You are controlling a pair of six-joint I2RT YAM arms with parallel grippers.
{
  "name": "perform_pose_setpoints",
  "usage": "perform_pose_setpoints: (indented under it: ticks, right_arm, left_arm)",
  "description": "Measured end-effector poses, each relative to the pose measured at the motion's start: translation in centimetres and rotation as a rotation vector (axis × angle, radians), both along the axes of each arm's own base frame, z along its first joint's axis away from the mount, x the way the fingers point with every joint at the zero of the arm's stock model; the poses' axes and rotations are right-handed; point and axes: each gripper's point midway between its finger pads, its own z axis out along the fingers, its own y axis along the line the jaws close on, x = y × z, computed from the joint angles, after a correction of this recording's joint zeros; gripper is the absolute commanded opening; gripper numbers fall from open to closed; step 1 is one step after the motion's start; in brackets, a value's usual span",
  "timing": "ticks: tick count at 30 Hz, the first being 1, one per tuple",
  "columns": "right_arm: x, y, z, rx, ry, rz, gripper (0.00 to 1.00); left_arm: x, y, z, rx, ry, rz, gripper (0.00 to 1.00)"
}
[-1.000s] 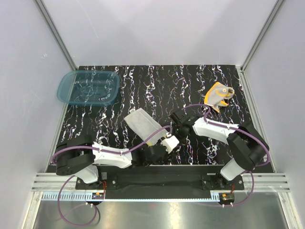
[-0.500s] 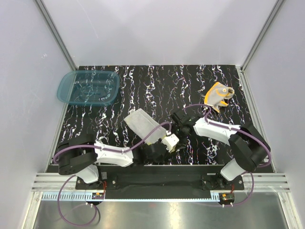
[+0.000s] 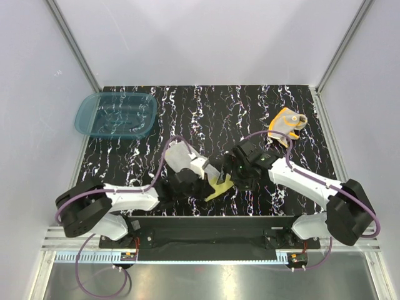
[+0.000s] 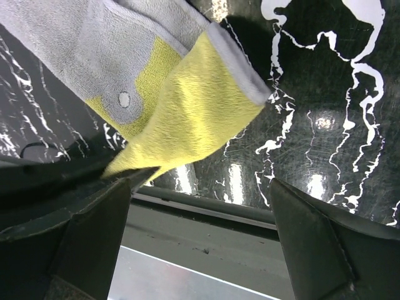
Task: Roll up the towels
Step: Roll the towel
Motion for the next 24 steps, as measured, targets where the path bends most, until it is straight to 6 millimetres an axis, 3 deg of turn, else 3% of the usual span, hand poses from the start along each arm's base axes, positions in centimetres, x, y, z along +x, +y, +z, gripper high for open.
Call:
perform_pose_setpoints:
  ticks: [8,18,24]
  right_arm:
    - [0.1,0.4,0.1,0.060,-0.047,0.002,0.95]
    - [0.3,1.4,-0.2,0.116,-0.076,0.014,0.93]
    - [-0.2,3.3,-0.6,0.147,-0.098,0.065,0.84]
  left_arm:
    - [-0.1,1.6,0.3,-0.151,0.205,0.135,0.00]
    - [-1.3,3.9,-2.2,-0.259,0.446,0.320,0.00]
    - [-1.3,4.3,-2.4,-0.301,0.502,0.377,0.00]
